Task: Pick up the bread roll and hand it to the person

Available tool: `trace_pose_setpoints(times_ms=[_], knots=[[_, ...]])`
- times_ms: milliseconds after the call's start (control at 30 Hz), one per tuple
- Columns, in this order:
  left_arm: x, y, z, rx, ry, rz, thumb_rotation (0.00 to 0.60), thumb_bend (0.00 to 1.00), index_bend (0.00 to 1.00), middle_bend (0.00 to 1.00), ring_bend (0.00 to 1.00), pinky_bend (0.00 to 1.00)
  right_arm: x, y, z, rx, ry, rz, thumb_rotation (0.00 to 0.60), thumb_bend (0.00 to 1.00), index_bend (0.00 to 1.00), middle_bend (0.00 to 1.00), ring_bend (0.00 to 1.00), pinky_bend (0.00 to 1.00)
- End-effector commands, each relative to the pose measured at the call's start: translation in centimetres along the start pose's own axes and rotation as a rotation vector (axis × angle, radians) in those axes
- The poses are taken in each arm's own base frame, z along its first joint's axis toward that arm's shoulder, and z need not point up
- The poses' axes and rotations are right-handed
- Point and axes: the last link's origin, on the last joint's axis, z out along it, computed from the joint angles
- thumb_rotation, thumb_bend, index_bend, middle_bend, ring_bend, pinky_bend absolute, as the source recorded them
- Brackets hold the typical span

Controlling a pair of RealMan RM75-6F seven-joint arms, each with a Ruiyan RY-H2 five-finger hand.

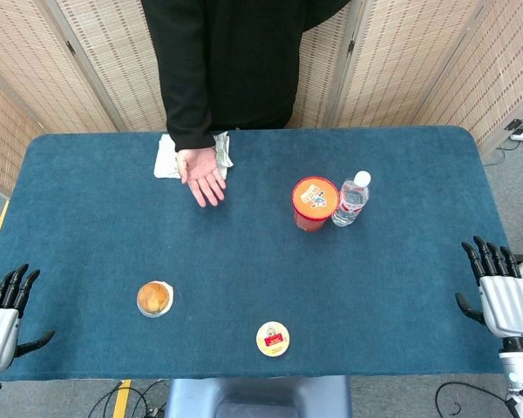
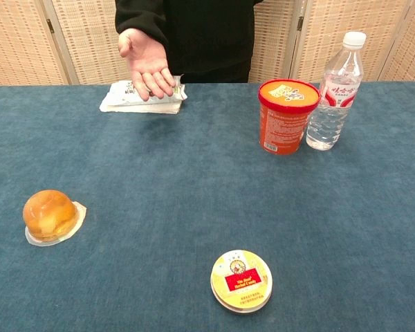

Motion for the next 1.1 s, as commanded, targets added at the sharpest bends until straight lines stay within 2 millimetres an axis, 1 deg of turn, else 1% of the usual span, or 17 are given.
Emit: trace_pose_setpoints(times_ms=[33, 200, 300, 433, 467, 567, 633, 667, 800, 933, 1000, 1100], knots=[[-0.1, 0.1, 0.1, -0.003, -0.004, 0.002, 0.6, 0.18, 0.04, 0.02, 0.0, 0.21, 0.0, 0.0, 0.1, -0.002, -0.003, 0.0, 0.6, 0.26, 0.0, 0.0, 0.0, 0.0], [-0.6, 0.6, 0.4, -0.027, -0.022, 0.002, 0.6, 0.18, 0.04, 0.02, 0.0, 0.21, 0.1, 0.1, -0.1, -0.005, 0.0, 0.003, 0.6, 0.26, 0.0, 0.0, 0.0, 0.0], [-1.2, 1.3, 0.7, -0.068, -0.044, -0.005, 0.6, 0.18, 0.04, 0.02, 0.0, 0.21, 0.2, 0.2, -0.4, -0.002, 0.007, 0.004, 0.6, 0.26, 0.0, 0.0, 0.0, 0.0], [-1.8, 3.4, 2.0, -0.157, -0.119, -0.014, 0.6, 0.18, 0.05, 0.02, 0.0, 0.21, 0.5, 0.1, -0.7, 0.002, 0.023, 0.011, 0.6, 0.26, 0.0, 0.0, 0.0, 0.0], [-1.7, 4.2, 2.6, -0.188, -0.137, -0.021, 0.6, 0.18, 0.06, 0.02, 0.01, 0.21, 0.5, 0.1, -0.7, 0.008, 0.025, 0.013, 0.6, 0.26, 0.0, 0.0, 0.0, 0.0], [-1.6, 6.3, 3.9, -0.266, -0.152, -0.012, 0.6, 0.18, 0.11, 0.06, 0.07, 0.25, 0.8, 0.0, -0.8, 0.018, 0.036, 0.023, 0.6, 0.26, 0.0, 0.0, 0.0, 0.0], [-1.7, 7.7, 4.5, -0.307, -0.159, -0.038, 0.6, 0.18, 0.13, 0.08, 0.08, 0.26, 1.1, 0.1, -0.9, 0.018, 0.048, 0.028, 0.6, 0.26, 0.0, 0.0, 0.0, 0.0], [-2.0, 8.4, 5.0, -0.327, -0.176, -0.06, 0.6, 0.18, 0.14, 0.08, 0.08, 0.27, 1.2, 0.2, -0.9, 0.018, 0.057, 0.035, 0.6, 0.26, 0.0, 0.0, 0.0, 0.0], [-3.4, 10.0, 6.6, -0.354, -0.253, -0.08, 0.6, 0.18, 0.16, 0.11, 0.13, 0.3, 2.1, 0.8, -1.2, 0.005, 0.099, 0.059, 0.6, 0.26, 0.0, 0.0, 0.0, 0.0], [-4.6, 12.0, 8.0, -0.378, -0.327, -0.125, 0.6, 0.18, 0.17, 0.12, 0.13, 0.31, 3.0, 1.5, -1.5, -0.015, 0.141, 0.084, 0.6, 0.26, 0.0, 0.0, 0.0, 0.0], [-5.1, 12.8, 8.5, -0.392, -0.343, -0.125, 0.6, 0.18, 0.17, 0.12, 0.13, 0.32, 3.2, 1.8, -1.6, -0.021, 0.149, 0.093, 0.6, 0.26, 0.0, 0.0, 0.0, 0.0], [-5.8, 13.9, 8.8, -0.411, -0.364, -0.124, 0.6, 0.18, 0.17, 0.12, 0.13, 0.32, 3.8, 2.1, -2.3, -0.003, 0.15, 0.133, 0.6, 0.26, 0.0, 0.0, 0.0, 0.0]])
